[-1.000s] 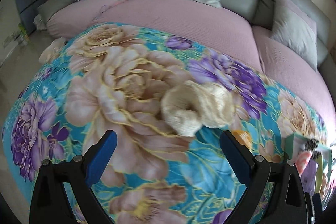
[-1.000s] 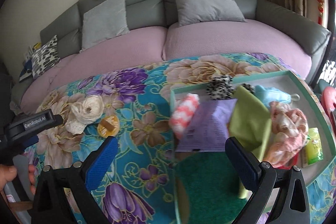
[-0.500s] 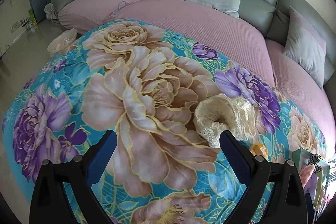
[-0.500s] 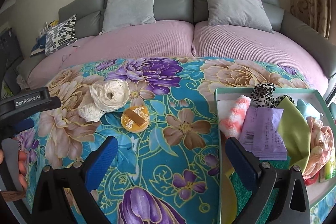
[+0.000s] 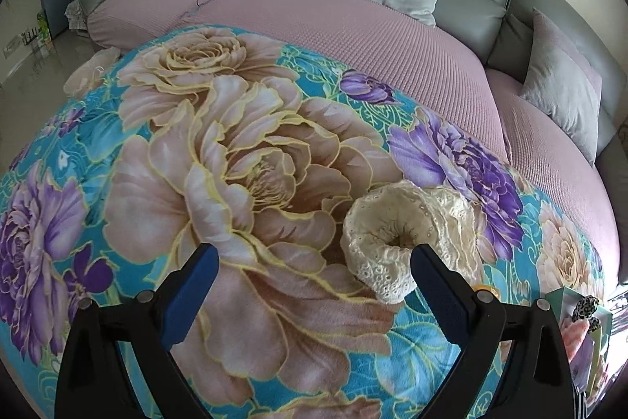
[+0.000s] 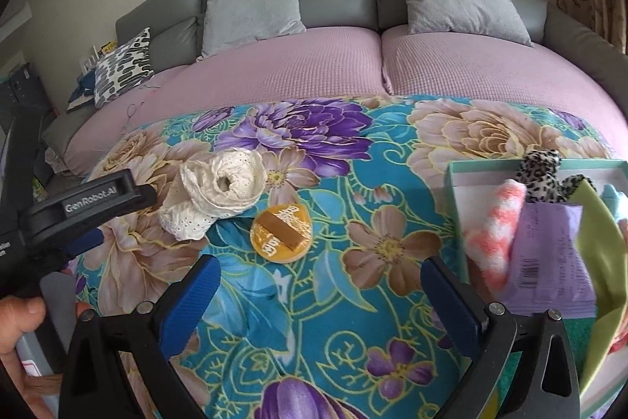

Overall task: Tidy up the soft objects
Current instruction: 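Close the left tool on the cream lace hat while the right tool grasps the orange tin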

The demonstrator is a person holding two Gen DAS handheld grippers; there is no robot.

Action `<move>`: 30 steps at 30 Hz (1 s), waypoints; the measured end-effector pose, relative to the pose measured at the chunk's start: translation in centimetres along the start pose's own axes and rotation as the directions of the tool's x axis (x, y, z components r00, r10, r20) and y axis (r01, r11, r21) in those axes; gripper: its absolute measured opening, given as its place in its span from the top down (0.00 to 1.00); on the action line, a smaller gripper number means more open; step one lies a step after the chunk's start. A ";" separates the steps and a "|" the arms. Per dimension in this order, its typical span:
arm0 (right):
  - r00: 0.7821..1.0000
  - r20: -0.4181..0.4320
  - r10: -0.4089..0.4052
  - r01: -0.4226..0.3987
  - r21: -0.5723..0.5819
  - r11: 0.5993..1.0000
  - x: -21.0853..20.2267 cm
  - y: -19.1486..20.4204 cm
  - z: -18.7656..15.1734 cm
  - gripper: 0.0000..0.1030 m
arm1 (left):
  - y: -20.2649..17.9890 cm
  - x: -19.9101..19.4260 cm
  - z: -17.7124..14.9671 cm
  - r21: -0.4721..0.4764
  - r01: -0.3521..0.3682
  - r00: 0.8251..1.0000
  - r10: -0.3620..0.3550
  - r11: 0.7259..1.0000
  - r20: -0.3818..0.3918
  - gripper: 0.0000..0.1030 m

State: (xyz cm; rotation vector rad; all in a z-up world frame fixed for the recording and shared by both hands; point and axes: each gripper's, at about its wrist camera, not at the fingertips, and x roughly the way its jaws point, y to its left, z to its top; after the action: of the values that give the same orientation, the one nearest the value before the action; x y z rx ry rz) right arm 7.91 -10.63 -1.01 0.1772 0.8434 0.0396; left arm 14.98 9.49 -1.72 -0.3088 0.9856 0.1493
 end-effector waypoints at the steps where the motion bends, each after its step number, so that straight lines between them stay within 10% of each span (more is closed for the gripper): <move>1: 1.000 -0.005 0.002 -0.002 -0.006 1.000 0.4 0.3 0.1 0.00 | -0.2 0.2 0.0 0.011 -0.004 1.000 0.004 1.000 -0.002 0.05; 20: 0.995 -0.084 0.050 -0.049 0.016 0.999 5.7 1.4 0.3 0.22 | -1.7 3.6 -0.2 0.045 0.037 0.994 -0.032 0.998 -0.104 0.06; 30: 0.991 -0.089 0.096 -0.094 0.033 0.995 6.0 1.3 0.1 0.52 | -2.3 4.0 -0.8 0.055 0.127 0.983 -0.119 0.990 -0.140 0.54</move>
State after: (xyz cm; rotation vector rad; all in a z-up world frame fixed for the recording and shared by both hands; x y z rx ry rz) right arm 12.05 -8.78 -5.15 0.2435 0.9261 0.1258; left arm 17.11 7.02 -5.10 -0.3242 1.1009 -0.0160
